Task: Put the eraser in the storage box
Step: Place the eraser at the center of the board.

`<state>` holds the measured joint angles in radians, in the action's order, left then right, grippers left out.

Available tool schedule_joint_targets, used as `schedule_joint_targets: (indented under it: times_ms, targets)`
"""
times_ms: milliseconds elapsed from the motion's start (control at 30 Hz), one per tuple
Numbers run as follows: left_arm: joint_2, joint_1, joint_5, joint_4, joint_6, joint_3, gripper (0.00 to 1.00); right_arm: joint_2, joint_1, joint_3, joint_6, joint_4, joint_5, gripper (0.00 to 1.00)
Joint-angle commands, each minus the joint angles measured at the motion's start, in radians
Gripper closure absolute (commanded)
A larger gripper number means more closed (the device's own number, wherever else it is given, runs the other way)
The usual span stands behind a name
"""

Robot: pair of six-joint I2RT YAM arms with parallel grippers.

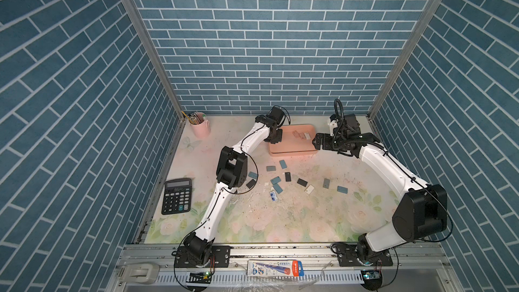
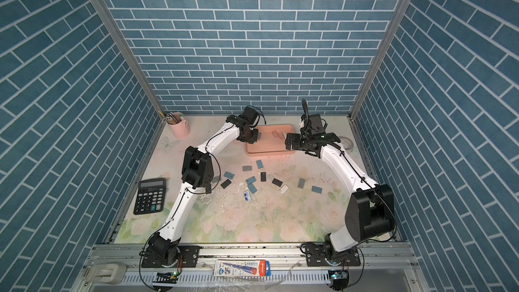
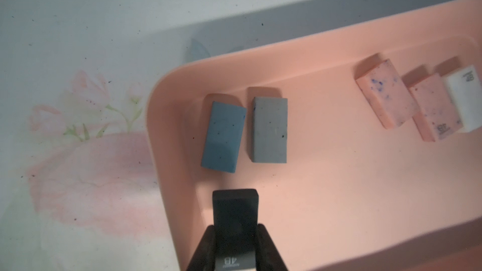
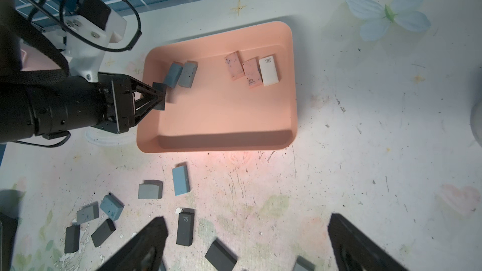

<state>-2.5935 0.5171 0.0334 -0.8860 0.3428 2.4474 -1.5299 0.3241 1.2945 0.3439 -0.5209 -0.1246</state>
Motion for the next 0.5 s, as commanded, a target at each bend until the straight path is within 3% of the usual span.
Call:
schedule_joint_targets:
  times_ms: [0, 467]
  targets:
    - [-0.036, -0.006, 0.013, -0.047, -0.017, 0.004, 0.73, -0.022, -0.003, -0.001, 0.036, 0.005, -0.004, 0.02]
    - [-0.060, -0.017, -0.010, -0.059, -0.024, 0.022, 0.68, -0.031, -0.003, 0.006, 0.043, 0.010, -0.007, 0.02]
